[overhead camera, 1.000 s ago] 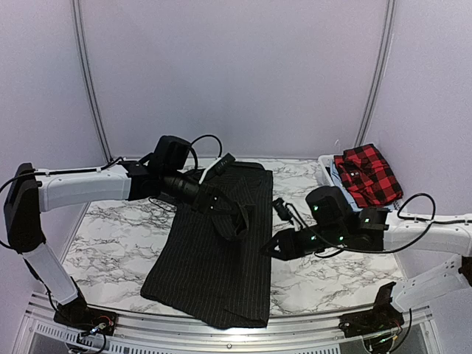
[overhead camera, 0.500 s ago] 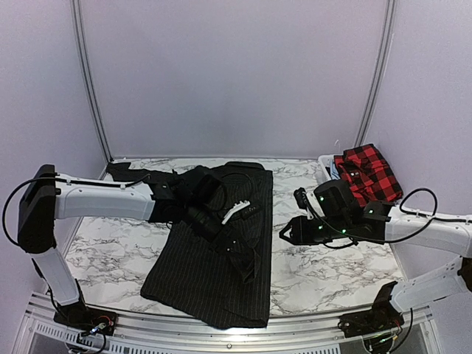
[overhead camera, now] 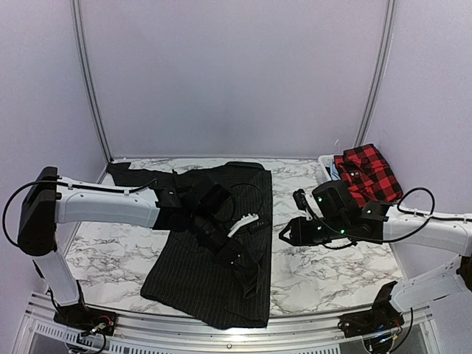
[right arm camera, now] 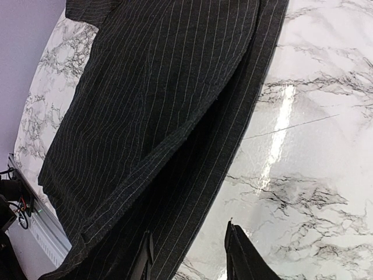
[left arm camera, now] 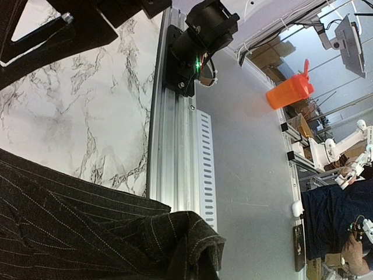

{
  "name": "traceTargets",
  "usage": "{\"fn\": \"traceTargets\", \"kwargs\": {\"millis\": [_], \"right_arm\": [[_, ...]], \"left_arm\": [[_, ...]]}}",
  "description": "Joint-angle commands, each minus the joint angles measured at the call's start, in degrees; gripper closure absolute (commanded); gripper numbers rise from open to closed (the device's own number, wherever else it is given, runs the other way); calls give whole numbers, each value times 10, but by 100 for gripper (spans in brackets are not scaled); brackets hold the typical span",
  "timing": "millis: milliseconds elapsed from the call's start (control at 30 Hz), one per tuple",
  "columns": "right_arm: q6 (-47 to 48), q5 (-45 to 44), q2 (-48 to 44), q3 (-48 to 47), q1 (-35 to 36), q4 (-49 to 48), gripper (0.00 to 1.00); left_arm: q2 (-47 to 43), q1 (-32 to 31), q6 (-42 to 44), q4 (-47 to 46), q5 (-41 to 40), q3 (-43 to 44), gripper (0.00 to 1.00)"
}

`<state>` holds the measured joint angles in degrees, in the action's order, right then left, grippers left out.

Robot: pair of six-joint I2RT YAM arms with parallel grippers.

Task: Fold and stack the long sleeve shirts
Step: Place the sleeve of the 1/3-folded shirt.

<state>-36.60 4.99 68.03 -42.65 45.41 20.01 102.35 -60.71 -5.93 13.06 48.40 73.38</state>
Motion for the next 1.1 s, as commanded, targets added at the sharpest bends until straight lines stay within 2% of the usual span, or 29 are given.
{"fn": "traceTargets", "kwargs": {"millis": [0,133,233,300,433,567,733,900,1067], "right_arm": [[2,1,2,0,-4,-1,62],[0,4,5,3,-5,-4,62],[1,5,11,3,-4,-9,61],[1,8,15,4,-4,-11,61],[10,6,23,1,-4,-10,61],[23,14,42,-8,-6,-9,61],[49,70,42,1,3,-13,61],[64,66,31,2,79,18,60],[47,46,57,-39,163,49,60]], "left_arm": [[14,-6,16,28,7,10,100],[27,-9,22,41,5,17,96],[40,-10,26,51,-14,21,79],[45,-9,26,54,-41,19,62],[27,-3,16,50,-125,15,45],[15,34,-36,16,-177,0,43],[13,95,-155,-30,-226,-46,46],[20,113,-202,-49,-237,-73,47],[51,132,-242,-61,-252,-54,48]]}}
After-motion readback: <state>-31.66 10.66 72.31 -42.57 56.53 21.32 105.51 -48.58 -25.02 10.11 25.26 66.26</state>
